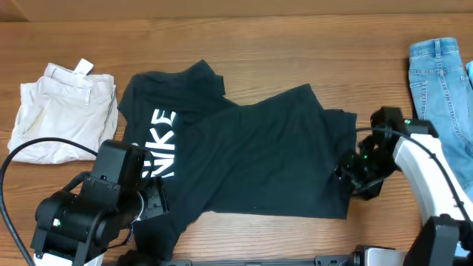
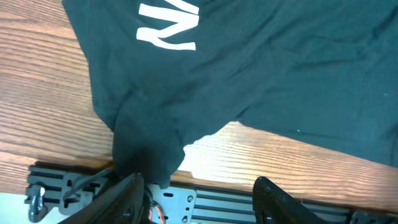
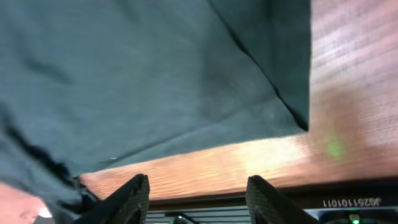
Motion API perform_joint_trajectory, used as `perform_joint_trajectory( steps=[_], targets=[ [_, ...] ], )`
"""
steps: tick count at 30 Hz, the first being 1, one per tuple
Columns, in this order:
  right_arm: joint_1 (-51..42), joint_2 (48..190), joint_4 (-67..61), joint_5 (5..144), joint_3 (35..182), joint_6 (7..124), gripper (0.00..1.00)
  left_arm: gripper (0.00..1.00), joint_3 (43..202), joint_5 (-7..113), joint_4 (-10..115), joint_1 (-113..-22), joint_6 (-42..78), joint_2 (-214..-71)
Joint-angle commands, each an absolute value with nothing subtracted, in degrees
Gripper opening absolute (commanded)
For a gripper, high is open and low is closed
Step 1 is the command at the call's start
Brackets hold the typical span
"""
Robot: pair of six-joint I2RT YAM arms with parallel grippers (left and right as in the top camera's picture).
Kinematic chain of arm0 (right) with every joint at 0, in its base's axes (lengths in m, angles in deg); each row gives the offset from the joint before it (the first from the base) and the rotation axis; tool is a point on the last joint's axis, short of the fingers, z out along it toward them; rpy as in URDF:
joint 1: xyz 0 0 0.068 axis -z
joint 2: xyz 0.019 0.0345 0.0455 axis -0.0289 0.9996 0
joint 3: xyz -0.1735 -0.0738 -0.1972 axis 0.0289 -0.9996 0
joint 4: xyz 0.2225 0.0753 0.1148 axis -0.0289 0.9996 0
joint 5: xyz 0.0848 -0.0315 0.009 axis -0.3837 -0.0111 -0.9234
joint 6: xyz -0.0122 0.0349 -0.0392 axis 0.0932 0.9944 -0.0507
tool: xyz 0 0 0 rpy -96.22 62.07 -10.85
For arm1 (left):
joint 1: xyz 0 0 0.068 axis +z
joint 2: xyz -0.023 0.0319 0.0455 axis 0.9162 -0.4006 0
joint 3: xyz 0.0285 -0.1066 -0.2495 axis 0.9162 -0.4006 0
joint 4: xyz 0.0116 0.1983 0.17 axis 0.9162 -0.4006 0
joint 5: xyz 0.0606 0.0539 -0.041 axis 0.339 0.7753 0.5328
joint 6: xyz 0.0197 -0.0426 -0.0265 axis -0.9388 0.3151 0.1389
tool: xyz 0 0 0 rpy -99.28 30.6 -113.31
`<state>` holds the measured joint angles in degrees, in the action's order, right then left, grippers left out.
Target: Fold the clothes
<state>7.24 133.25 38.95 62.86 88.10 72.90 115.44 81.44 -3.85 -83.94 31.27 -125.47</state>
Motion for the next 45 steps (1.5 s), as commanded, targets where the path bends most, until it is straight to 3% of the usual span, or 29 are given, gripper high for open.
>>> perform_joint_trajectory(
  steps=[1, 3, 9, 13, 16, 25, 30, 36, 45],
  targets=[
    [7.31, 133.08, 33.51, 61.46, 79.97, 79.37, 0.50, 0.61, 115.92, 80.63, -3.65, -83.66, 32.25, -125.19],
    [7.31, 133.10, 27.91, 61.39, 75.34, 81.95, 0.50, 0.62, 115.92, 80.68, -3.34, -83.66, 32.25, -125.19],
    [7.31, 133.19, 16.92, 61.37, 68.71, 84.77, 0.35, 0.64, 115.92, 80.72, -2.67, -83.66, 32.25, -125.19],
    [7.31, 133.19, 14.51, 61.79, 68.71, 84.81, 0.21, 0.64, 115.92, 80.70, -2.67, -83.66, 32.25, -125.19],
    [7.31, 133.19, 15.74, 61.74, 68.78, 84.73, 0.04, 0.64, 115.92, 80.70, -2.67, -83.66, 32.27, -125.19],
    [7.31, 122.72, 29.81, 61.79, 81.17, 76.68, 0.04, 0.65, 115.27, 78.25, -1.94, -83.66, 32.25, -125.30],
    [7.31, 112.90, 26.73, 61.77, 90.46, 75.66, 0.04, 0.66, 106.81, 73.22, -0.70, -83.66, 37.28, -125.28],
    [7.31, 111.13, 24.28, 57.55, 95.23, 75.68, 0.04, 0.61, 92.38, 63.89, 11.23, -84.58, 34.53, -125.30],
    [7.31, 111.13, 14.45, 45.18, 97.54, 80.40, 0.04, 0.69, 80.34, 66.12, 25.86, -96.18, 34.63, -126.33]
  ],
)
